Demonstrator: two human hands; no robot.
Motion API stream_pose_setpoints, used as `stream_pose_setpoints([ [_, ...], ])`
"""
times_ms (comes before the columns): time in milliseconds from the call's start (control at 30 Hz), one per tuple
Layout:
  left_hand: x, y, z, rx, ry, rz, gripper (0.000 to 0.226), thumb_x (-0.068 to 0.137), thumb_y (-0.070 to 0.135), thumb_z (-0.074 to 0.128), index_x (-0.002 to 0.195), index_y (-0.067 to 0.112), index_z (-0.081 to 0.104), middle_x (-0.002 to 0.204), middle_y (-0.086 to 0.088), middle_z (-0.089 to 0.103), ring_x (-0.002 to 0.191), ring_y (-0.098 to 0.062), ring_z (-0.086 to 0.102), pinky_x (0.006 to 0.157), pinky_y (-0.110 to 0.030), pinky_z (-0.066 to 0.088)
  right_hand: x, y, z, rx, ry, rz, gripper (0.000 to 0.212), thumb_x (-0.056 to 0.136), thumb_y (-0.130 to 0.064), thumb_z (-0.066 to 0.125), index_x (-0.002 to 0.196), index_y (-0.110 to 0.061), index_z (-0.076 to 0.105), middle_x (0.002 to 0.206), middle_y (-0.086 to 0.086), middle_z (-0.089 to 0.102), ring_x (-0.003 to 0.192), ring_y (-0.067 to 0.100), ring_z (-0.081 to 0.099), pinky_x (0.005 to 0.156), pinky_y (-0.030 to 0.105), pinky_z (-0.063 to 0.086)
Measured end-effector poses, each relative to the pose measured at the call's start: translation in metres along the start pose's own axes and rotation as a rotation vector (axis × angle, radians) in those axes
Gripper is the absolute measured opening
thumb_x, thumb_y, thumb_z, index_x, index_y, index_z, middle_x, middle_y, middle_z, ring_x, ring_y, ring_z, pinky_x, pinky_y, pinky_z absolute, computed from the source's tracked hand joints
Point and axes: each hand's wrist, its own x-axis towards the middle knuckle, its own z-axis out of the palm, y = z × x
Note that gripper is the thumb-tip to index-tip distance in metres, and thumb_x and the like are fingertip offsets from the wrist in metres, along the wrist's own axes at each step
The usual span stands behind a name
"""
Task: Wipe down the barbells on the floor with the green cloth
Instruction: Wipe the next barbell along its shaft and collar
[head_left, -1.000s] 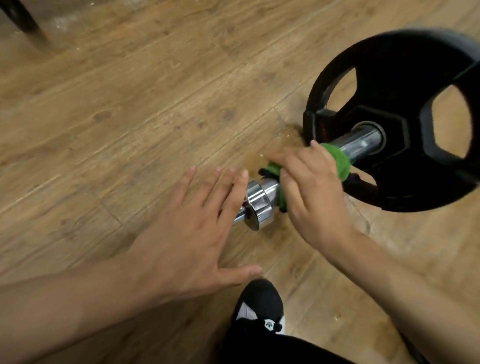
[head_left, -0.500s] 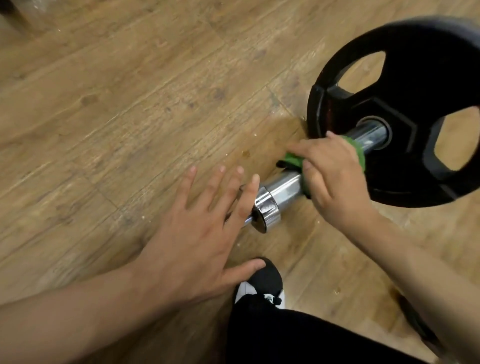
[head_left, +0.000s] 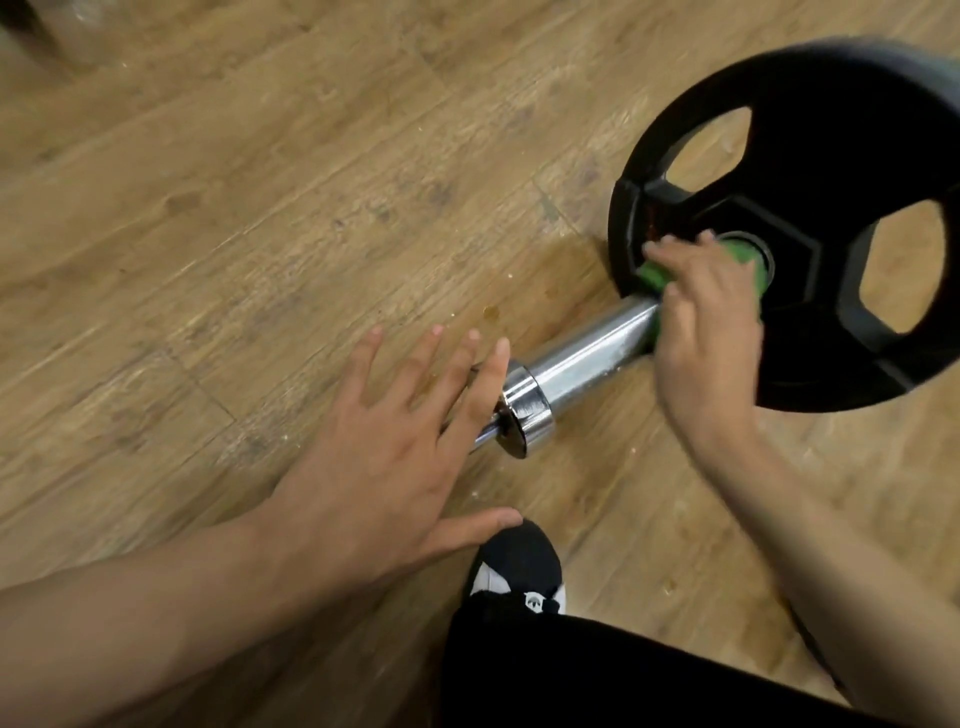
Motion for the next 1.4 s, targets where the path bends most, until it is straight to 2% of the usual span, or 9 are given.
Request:
stream_pose_setpoints([
  [167,0.0,-0.01,-0.004,0.017,0.001,-0.007,0.106,0.097,0.082,0.016,0.163,-0.001,0.012,0.161,-0.023,0.041,0.146,-0.045,0.043,0.113,-0.069,0.034,-0.029,-0.019,0.021,0.066,-0.135,-0.603,0.042,0.111,-0.027,0.032,0.142,-0.012,0.057,0.138,0.014,0.063,0.137,0.032,0.053,0.119,0.058,0.029],
  [367,0.013,-0.025,-0.01,0.036,0.012,-0.029,0.108,0.096,0.083,0.02,0.162,-0.002,0.021,0.156,-0.021,0.048,0.142,-0.045,0.048,0.108,-0.068,0.04,0.014,0.006,0.032,0.093,0.22,-0.041,0.038,0.105,-0.011,0.037,0.134,-0.006,0.062,0.136,0.014,0.061,0.142,0.035,0.046,0.117,0.064,0.029],
  [533,0.014,-0.042,-0.016,0.005,0.01,-0.043,0.114,0.095,0.086,0.019,0.162,-0.005,0.018,0.148,-0.022,0.055,0.137,-0.042,0.053,0.11,-0.066,0.041,0.0,-0.022,0.049,0.063,0.042,-0.614,0.038,0.111,-0.02,0.036,0.139,-0.006,0.059,0.137,0.019,0.063,0.138,0.037,0.051,0.119,0.061,0.03],
  [600,0.012,-0.047,-0.019,0.004,-0.009,-0.047,0.117,0.093,0.089,0.019,0.162,-0.005,0.013,0.149,-0.023,0.054,0.136,-0.041,0.052,0.113,-0.065,0.038,0.037,0.014,0.042,0.009,0.1,-0.546,0.039,0.11,-0.018,0.036,0.137,-0.005,0.061,0.135,0.018,0.065,0.133,0.039,0.055,0.114,0.062,0.035],
  [733,0.02,-0.059,-0.024,0.017,-0.051,-0.077,0.123,0.088,0.094,0.018,0.162,-0.004,0.012,0.151,-0.024,0.052,0.139,-0.04,0.048,0.119,-0.061,0.03,0.067,0.006,0.042,0.042,0.26,-0.064,0.036,0.107,-0.01,0.041,0.134,-0.009,0.063,0.135,0.013,0.064,0.14,0.033,0.049,0.119,0.059,0.029],
  [933,0.026,-0.073,-0.031,0.053,-0.043,-0.08,0.124,0.089,0.093,0.018,0.156,-0.011,0.026,0.138,-0.025,0.061,0.133,-0.04,0.054,0.114,-0.061,0.036,0.037,-0.038,0.071,0.099,0.114,-0.647,0.037,0.111,-0.021,0.039,0.138,-0.006,0.061,0.131,0.019,0.066,0.133,0.036,0.054,0.121,0.054,0.028],
  [1133,0.031,-0.082,-0.037,0.057,-0.032,-0.098,0.128,0.085,0.096,0.021,0.159,-0.008,0.022,0.151,-0.024,0.051,0.139,-0.039,0.047,0.116,-0.055,0.032,0.102,-0.021,0.041,0.021,0.172,-0.128,0.031,0.102,-0.012,0.044,0.12,-0.012,0.07,0.111,0.01,0.067,0.117,0.027,0.058,0.115,0.046,0.036],
  [1300,0.03,-0.086,-0.039,0.037,-0.04,-0.087,0.127,0.085,0.095,0.023,0.16,-0.008,0.021,0.153,-0.024,0.049,0.141,-0.039,0.047,0.117,-0.055,0.032,0.054,-0.074,0.054,0.137,-0.098,-0.532,0.039,0.102,-0.016,0.046,0.136,-0.011,0.064,0.109,0.006,0.066,0.109,0.023,0.059,0.124,0.041,0.022],
  [1400,0.03,-0.084,-0.037,0.023,-0.051,-0.091,0.128,0.085,0.095,0.022,0.161,-0.008,0.019,0.152,-0.022,0.051,0.141,-0.04,0.047,0.117,-0.058,0.033,0.103,-0.031,0.03,0.089,-0.118,-0.261,0.04,0.103,-0.024,0.047,0.14,-0.01,0.056,0.119,0.009,0.064,0.118,0.029,0.055,0.122,0.05,0.028],
])
